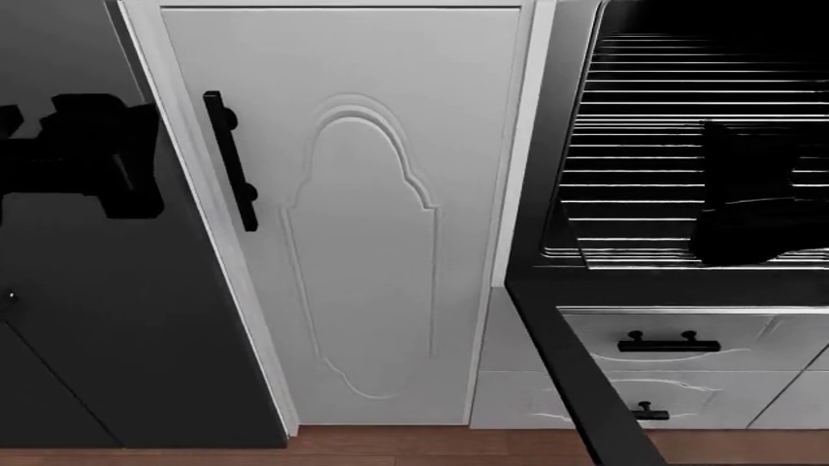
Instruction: Fully slide the bottom oven rack out.
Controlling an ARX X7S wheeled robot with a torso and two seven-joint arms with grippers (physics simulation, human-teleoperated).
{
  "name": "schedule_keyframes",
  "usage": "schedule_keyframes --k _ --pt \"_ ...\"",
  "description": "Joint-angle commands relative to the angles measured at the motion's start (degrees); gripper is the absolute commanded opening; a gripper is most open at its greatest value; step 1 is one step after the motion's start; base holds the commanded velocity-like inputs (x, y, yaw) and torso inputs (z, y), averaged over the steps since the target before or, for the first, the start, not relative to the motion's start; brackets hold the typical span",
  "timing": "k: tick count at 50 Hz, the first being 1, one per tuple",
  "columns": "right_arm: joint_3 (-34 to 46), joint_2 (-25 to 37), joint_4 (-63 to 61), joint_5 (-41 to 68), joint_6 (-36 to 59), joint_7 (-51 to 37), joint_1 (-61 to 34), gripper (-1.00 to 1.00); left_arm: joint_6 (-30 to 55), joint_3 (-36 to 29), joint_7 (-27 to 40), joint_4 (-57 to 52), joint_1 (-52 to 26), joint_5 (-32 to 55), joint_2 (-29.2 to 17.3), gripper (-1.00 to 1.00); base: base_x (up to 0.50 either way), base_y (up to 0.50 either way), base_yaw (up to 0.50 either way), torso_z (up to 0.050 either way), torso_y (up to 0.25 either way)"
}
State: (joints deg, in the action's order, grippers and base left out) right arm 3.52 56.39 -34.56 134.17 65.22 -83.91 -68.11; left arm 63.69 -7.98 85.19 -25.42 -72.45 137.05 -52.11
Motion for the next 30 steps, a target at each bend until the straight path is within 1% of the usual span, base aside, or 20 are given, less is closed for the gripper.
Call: schedule_keyframes --k 1,9,16,30 --pt "7.4 7.3 3.4 10.3 -6.2 -4.2 -7.5 1.00 -1.3 -5.3 1.1 3.6 -7.4 4.9 -3.0 1.00 0.00 -0.50 0.00 0.000 0.000" --pt "11.2 11.5 4.0 13.2 -9.2 -4.3 -10.1 1.00 -3.2 -8.4 1.8 3.0 -10.5 6.8 -3.7 1.00 0.00 -0.50 0.00 0.000 0.000" --pt "11.9 13.2 3.8 12.5 -10.0 -3.0 -9.7 1.00 -3.8 -8.9 0.5 2.7 -10.8 6.2 -4.3 1.00 0.00 -0.50 0.00 0.000 0.000" --pt "9.7 16.2 2.1 10.1 -12.0 0.9 -4.3 1.00 -5.1 -9.9 -1.3 2.1 -10.5 4.7 -4.1 1.00 0.00 -0.50 0.00 0.000 0.000"
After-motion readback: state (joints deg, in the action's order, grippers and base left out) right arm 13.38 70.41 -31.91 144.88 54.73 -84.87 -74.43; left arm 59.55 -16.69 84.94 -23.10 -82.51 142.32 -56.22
